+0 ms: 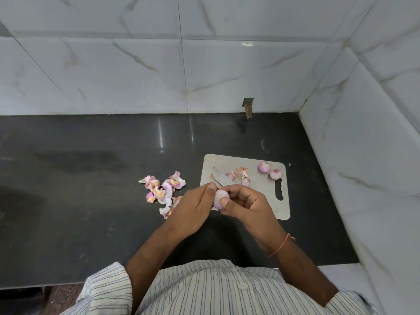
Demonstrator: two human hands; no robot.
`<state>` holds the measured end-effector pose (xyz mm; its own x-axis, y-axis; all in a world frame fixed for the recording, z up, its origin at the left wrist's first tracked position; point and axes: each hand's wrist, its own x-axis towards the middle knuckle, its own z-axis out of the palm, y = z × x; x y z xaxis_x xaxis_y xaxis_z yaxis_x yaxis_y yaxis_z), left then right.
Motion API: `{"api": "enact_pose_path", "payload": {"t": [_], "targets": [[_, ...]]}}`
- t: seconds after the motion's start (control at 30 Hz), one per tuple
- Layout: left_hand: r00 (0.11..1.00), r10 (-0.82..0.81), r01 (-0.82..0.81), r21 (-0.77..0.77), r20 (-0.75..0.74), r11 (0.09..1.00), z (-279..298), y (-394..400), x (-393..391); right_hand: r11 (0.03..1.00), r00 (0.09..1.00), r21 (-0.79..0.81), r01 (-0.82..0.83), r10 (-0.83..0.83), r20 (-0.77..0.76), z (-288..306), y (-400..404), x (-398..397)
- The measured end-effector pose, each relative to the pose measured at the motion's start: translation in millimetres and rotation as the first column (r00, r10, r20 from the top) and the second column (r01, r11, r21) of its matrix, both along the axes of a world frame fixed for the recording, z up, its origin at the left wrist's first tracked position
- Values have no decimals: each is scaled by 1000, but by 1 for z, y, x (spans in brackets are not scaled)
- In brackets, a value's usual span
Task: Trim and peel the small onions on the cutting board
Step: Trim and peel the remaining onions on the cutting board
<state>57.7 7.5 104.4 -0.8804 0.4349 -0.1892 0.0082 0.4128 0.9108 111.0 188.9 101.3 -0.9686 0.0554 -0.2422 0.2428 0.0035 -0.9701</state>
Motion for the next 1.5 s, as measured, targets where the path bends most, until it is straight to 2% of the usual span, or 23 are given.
{"api": "enact_pose_path", "payload": {"t": [0.13, 0.23, 0.37, 0.5, 0.73, 0.83, 0.97, 1.1, 1.17, 1.33, 1.5], "targets": [[998, -51, 54, -72, 46, 996, 1, -9, -12, 998, 1000, 65, -12, 14, -25, -3, -6, -7], [994, -78, 87, -126, 74, 988, 11, -16, -23, 978, 996, 208, -3, 20, -83, -3, -9, -13], [956, -41, 34, 29, 291, 999, 19, -25, -30, 940, 993, 342, -9, 48, -106, -1, -8, -25], [923, -29, -14, 108, 384, 994, 14, -23, -33, 938, 993, 347, 7, 34, -114, -1, -12, -35], [940, -10, -47, 158, 342, 986, 1, -21, -37, 909, 992, 414, 53, 0, -128, -2, -21, -40], [936, -46, -29, 207, 349, 978, -5, -23, -42, 937, 994, 345, 52, -16, -104, 1, -21, -41], [927, -79, -28, 276, 367, 961, -8, -28, -44, 997, 997, 53, 58, -60, 38, 7, -15, -42], [929, -49, -72, 308, 367, 949, -11, -30, -45, 984, 989, -155, 83, -63, 131, 10, -13, -42], [946, -6, -98, 304, 326, 948, -11, -29, -46, 979, 986, -175, 108, -83, 143, 10, -14, -42], [993, 99, -108, 192, 59, 975, -15, -32, -48, 972, 976, -154, 179, -155, 156, 9, -24, -44], [992, 124, -120, 182, -14, 976, -16, -29, -47, 973, 979, -161, 164, -141, 144, 6, -32, -42]]}}
